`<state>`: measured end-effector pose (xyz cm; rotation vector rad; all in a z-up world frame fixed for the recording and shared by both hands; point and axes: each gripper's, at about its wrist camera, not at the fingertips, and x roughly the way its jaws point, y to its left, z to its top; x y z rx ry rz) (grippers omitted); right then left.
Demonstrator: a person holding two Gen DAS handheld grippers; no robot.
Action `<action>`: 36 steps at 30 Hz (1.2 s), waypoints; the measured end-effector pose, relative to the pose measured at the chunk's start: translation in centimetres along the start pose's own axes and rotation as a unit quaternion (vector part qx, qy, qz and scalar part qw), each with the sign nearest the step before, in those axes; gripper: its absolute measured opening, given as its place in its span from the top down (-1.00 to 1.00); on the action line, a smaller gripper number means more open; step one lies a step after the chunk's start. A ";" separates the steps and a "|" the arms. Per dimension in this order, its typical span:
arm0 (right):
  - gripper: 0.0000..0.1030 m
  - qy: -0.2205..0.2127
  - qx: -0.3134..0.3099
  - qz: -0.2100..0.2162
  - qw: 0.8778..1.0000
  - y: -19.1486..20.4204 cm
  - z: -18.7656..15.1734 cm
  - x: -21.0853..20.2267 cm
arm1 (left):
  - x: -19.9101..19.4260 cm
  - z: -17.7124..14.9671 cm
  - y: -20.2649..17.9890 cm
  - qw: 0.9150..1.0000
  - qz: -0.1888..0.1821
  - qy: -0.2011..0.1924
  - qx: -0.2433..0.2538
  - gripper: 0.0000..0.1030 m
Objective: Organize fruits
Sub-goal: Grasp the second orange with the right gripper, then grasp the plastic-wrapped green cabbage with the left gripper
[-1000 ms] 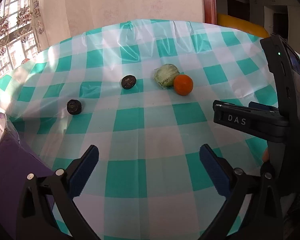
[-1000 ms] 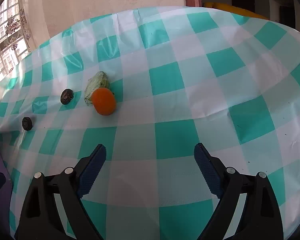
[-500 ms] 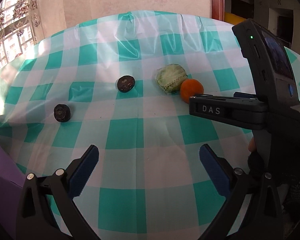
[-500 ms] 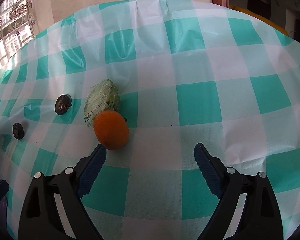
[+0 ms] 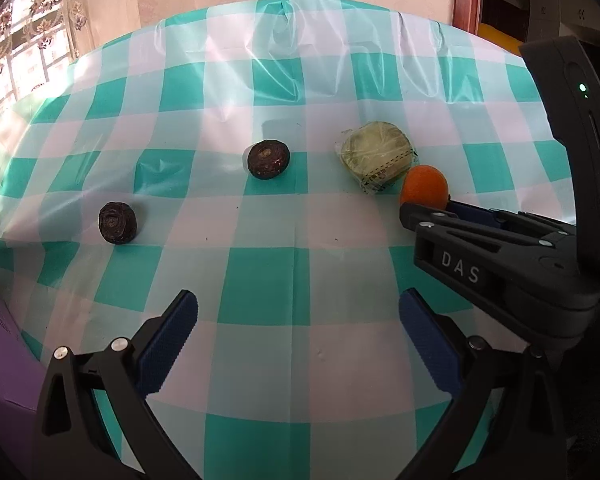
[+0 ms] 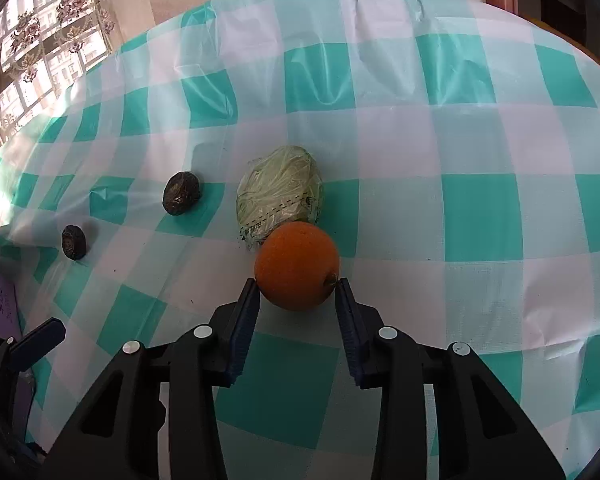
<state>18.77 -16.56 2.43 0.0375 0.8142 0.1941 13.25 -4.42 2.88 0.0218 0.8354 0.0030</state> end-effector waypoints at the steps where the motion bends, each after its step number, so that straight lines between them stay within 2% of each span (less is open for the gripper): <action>1: 0.29 -0.008 0.019 0.003 1.000 -0.7 -0.2 -0.6 | 0.2 0.1 0.0 1.000 0.003 0.002 -0.001 -0.96; 4: 0.30 -0.034 0.101 0.015 0.994 -4.2 -0.4 -1.4 | 0.5 0.4 0.0 1.000 0.006 0.005 -0.001 -0.96; 7: 0.30 -0.049 0.186 0.029 0.981 -7.5 -1.2 -1.8 | 0.7 0.7 -0.4 1.000 0.010 0.006 0.002 -0.96; 11: 0.30 -0.077 0.232 0.013 0.970 -9.3 -1.4 -2.6 | 1.2 1.3 -1.3 1.000 0.015 0.012 0.012 -0.96; 18: 0.30 -0.101 0.254 0.000 0.962 -10.0 -1.8 -3.2 | 4.3 3.6 -4.1 0.999 0.006 0.034 0.020 -0.96; 23: 0.29 -0.099 0.248 0.009 0.964 -9.9 -1.8 -3.2 | 6.5 5.6 -5.6 0.999 0.014 0.039 0.028 -0.96; 36: 0.29 -0.095 0.245 0.012 0.965 -9.7 -1.8 -3.0 | 10.6 9.7 -5.0 0.999 0.002 0.054 0.003 -0.96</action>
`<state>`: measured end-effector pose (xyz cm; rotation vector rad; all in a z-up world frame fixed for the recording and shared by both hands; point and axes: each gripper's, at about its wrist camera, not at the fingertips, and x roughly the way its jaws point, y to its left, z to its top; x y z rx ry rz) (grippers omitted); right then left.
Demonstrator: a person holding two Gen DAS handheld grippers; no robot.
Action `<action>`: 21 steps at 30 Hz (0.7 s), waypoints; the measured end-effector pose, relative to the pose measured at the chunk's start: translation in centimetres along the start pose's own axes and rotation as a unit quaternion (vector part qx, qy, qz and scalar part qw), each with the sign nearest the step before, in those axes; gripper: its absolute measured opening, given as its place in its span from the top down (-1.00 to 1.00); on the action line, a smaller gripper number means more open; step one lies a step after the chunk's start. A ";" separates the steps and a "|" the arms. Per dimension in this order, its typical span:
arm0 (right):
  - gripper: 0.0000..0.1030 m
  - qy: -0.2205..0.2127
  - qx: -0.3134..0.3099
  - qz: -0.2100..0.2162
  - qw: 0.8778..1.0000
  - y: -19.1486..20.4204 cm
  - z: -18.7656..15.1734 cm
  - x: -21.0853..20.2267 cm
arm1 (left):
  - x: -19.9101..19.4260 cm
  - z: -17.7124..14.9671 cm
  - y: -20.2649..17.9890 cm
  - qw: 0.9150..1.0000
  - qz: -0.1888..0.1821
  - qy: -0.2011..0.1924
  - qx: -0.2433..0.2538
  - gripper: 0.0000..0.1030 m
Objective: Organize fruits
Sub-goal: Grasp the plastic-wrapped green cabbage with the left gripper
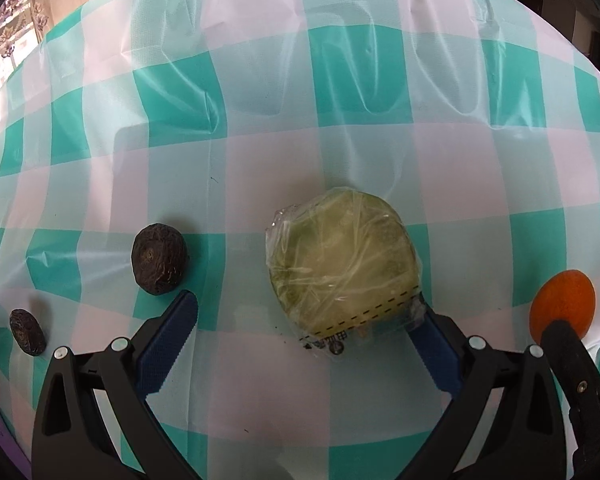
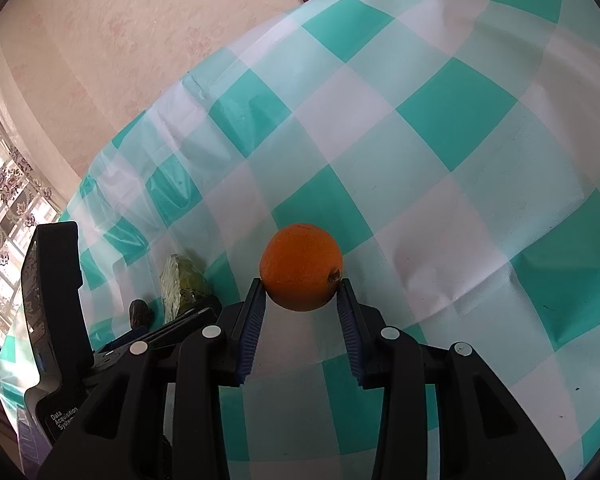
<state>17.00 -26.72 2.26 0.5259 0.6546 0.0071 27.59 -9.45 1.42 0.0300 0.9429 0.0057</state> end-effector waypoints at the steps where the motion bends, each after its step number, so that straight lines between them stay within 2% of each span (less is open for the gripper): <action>1: 0.29 0.000 -0.001 0.000 1.000 0.0 0.0 0.0 | 0.3 0.3 0.2 1.000 -0.003 0.003 -0.003 -0.96; 3: 0.29 0.001 0.000 0.000 1.000 0.0 0.0 0.0 | 0.7 0.8 0.4 1.000 -0.013 0.007 -0.007 -0.89; 4: 0.29 0.001 0.000 0.001 1.000 0.0 0.0 0.0 | 0.7 0.9 0.5 1.000 -0.022 0.002 -0.004 -0.75; 5: 0.29 0.001 0.001 0.002 1.000 0.0 0.0 0.1 | 0.4 0.9 0.4 0.999 -0.033 -0.008 0.002 -0.38; 6: 0.29 0.001 0.001 0.002 1.000 0.0 0.0 0.1 | 0.1 0.7 0.2 0.999 -0.029 -0.015 0.012 -0.20; 7: 0.29 0.002 0.000 0.003 1.000 0.1 0.1 0.2 | 0.0 0.6 -0.1 1.000 -0.008 -0.018 0.019 -0.20; 12: 0.29 0.002 0.003 0.005 1.000 0.0 0.1 0.1 | -2.0 -0.4 0.0 0.999 -0.002 -0.044 0.024 -0.18; 21: 0.29 0.003 -0.002 0.012 1.000 0.2 0.0 0.0 | -9.9 -5.1 0.4 0.994 0.035 -0.091 0.039 -0.18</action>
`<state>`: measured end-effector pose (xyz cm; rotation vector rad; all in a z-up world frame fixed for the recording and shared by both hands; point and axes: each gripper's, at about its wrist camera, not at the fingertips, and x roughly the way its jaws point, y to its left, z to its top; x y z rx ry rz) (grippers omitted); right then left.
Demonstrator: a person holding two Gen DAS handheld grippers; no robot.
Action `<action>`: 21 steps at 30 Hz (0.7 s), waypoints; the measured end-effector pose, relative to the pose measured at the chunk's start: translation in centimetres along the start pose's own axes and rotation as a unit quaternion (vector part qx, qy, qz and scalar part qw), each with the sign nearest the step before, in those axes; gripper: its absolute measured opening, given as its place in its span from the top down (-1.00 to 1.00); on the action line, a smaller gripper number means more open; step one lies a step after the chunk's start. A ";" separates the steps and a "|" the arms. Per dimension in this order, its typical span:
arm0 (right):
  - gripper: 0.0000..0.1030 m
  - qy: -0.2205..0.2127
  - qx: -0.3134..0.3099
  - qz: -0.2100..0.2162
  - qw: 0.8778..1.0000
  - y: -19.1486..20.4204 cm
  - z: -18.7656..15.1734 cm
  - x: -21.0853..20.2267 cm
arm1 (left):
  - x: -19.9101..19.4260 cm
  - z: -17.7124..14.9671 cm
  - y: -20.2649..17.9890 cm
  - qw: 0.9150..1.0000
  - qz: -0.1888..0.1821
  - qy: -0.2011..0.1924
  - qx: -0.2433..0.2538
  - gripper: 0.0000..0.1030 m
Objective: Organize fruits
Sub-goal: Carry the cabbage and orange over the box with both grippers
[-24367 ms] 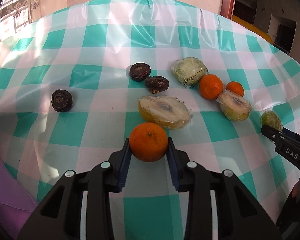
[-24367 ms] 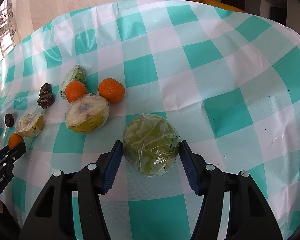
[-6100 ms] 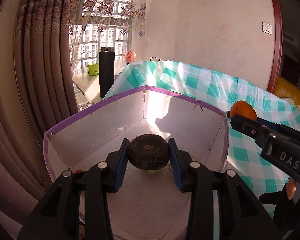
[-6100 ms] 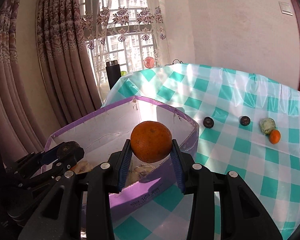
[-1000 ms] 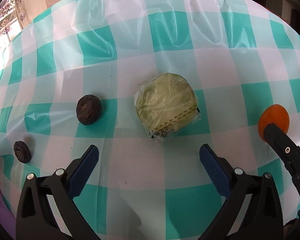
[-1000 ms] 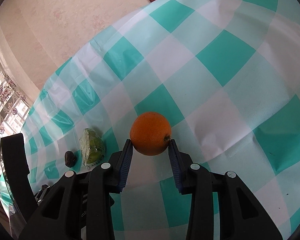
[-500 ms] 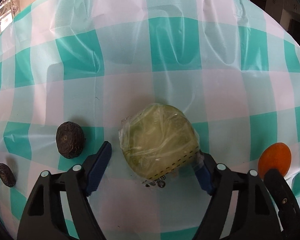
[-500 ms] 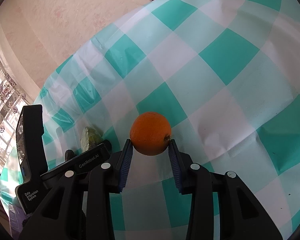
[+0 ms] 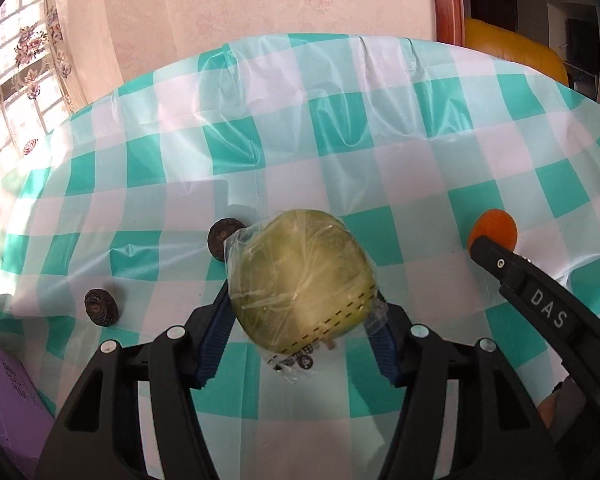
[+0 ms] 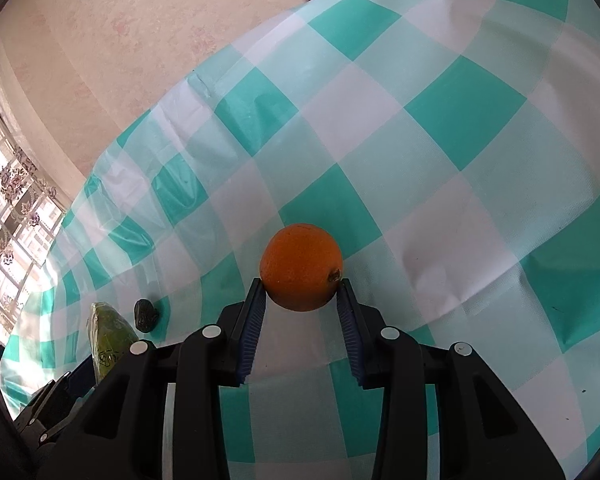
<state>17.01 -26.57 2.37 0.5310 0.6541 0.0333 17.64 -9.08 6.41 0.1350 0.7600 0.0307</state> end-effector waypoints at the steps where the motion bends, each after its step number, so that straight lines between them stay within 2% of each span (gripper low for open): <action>1: 0.29 0.002 -0.001 0.000 1.000 0.0 -0.1 0.0 | -0.9 -0.6 0.2 1.000 0.002 -0.002 -0.005 -0.18; 8: 0.29 0.015 -0.025 0.004 1.000 1.0 -1.4 -0.6 | -7.8 -6.7 3.1 0.999 0.015 -0.014 -0.037 -0.18; 13: 0.29 0.029 -0.004 0.008 1.000 0.8 -3.5 -2.0 | -11.7 -10.7 4.3 0.999 0.020 -0.021 -0.039 -0.18; 21: 0.29 0.025 -0.021 0.006 0.999 1.4 -6.8 -5.7 | -16.9 -14.6 5.7 0.998 0.023 -0.034 -0.046 -0.18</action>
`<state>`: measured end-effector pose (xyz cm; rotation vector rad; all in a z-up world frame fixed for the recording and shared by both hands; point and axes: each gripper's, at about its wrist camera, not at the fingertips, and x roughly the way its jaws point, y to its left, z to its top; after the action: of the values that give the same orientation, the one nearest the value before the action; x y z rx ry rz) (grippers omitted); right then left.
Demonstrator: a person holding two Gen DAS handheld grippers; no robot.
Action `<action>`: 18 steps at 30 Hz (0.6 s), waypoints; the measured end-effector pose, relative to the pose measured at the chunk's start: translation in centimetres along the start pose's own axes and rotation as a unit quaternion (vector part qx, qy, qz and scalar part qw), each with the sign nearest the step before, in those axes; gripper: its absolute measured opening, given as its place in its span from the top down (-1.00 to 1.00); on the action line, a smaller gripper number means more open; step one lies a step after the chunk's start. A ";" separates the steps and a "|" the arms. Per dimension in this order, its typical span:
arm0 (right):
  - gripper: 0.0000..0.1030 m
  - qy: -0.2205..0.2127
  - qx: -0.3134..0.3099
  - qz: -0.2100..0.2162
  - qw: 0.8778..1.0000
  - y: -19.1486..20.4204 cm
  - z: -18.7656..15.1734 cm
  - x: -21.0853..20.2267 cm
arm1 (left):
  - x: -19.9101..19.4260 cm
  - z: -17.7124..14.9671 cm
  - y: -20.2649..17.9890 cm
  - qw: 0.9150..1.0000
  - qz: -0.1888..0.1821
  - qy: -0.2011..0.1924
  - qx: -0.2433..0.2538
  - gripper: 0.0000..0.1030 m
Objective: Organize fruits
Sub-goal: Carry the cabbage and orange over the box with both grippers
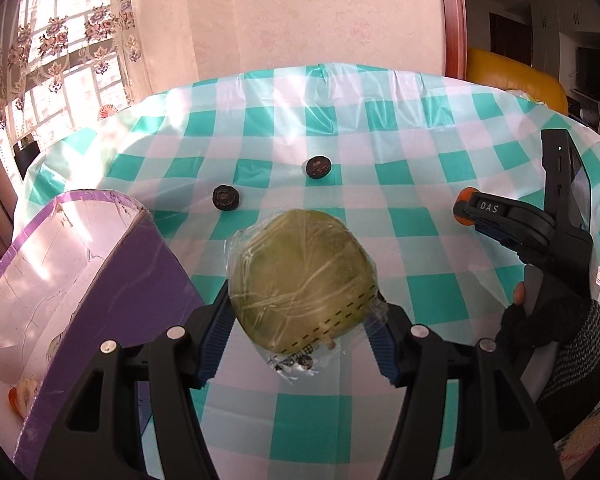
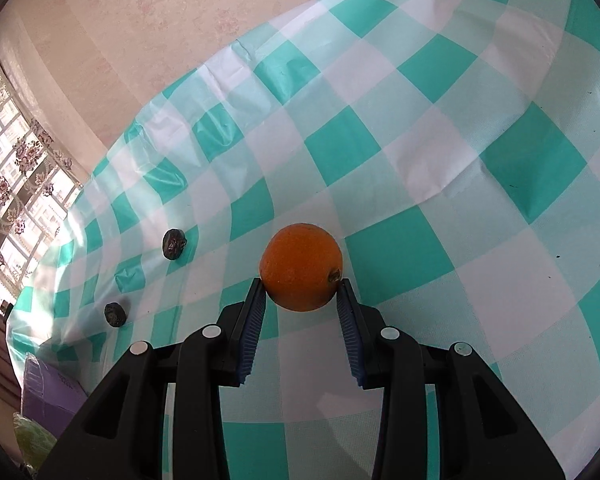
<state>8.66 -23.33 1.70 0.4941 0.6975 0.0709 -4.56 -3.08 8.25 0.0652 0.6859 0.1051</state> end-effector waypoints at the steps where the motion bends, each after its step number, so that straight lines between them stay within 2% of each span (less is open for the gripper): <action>1: 0.29 -0.001 -0.004 0.000 1.000 0.2 -0.5 -0.5 | -0.6 -0.3 0.2 1.000 0.000 -0.002 -0.001 -0.18; 11: 0.29 0.001 -0.056 0.009 0.998 2.8 -5.4 -4.8 | -7.1 -2.0 3.7 0.999 -0.001 -0.038 -0.028 -0.19; 18: 0.29 -0.010 -0.111 0.053 0.992 7.9 -7.0 -8.2 | -10.9 -2.4 7.3 0.996 0.014 -0.067 -0.056 -0.19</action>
<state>-1.26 -15.30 5.70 0.3168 0.6349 0.2417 -15.05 2.97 13.94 -0.0263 0.5434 0.1651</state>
